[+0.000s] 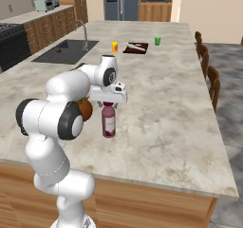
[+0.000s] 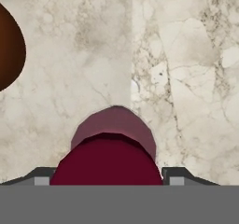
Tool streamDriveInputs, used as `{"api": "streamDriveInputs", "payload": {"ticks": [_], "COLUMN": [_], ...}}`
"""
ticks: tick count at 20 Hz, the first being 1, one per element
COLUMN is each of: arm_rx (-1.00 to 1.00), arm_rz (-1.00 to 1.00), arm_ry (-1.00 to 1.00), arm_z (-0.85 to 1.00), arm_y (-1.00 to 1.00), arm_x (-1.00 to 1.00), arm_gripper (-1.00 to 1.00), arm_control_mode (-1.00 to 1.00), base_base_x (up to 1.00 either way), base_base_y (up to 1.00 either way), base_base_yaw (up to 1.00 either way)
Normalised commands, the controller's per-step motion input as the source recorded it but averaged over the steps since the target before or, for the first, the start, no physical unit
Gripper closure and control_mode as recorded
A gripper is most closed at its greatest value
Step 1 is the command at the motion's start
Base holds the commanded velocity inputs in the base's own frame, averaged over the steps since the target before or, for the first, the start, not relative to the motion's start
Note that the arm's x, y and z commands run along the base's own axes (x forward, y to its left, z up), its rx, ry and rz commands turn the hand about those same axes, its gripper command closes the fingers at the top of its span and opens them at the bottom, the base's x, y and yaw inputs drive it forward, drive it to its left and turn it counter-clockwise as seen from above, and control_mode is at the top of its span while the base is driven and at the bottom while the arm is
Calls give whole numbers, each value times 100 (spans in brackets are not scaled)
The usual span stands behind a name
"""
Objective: Place the drinks on the dining counter in a tight cluster.
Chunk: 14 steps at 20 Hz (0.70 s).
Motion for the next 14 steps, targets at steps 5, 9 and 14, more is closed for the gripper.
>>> {"api": "streamDriveInputs", "payload": {"ticks": [5, 9, 14], "arm_rx": [0, 0, 0], "arm_rz": [0, 0, 0], "arm_ry": [0, 0, 0], "arm_z": [0, 0, 0], "arm_y": [0, 0, 0], "arm_x": [0, 0, 0], "arm_gripper": [-100, -100, -100], "arm_control_mode": [-100, -100, -100], "base_base_x": [0, 0, 0], "base_base_y": [0, 0, 0], "base_base_yaw": [0, 0, 0]}}
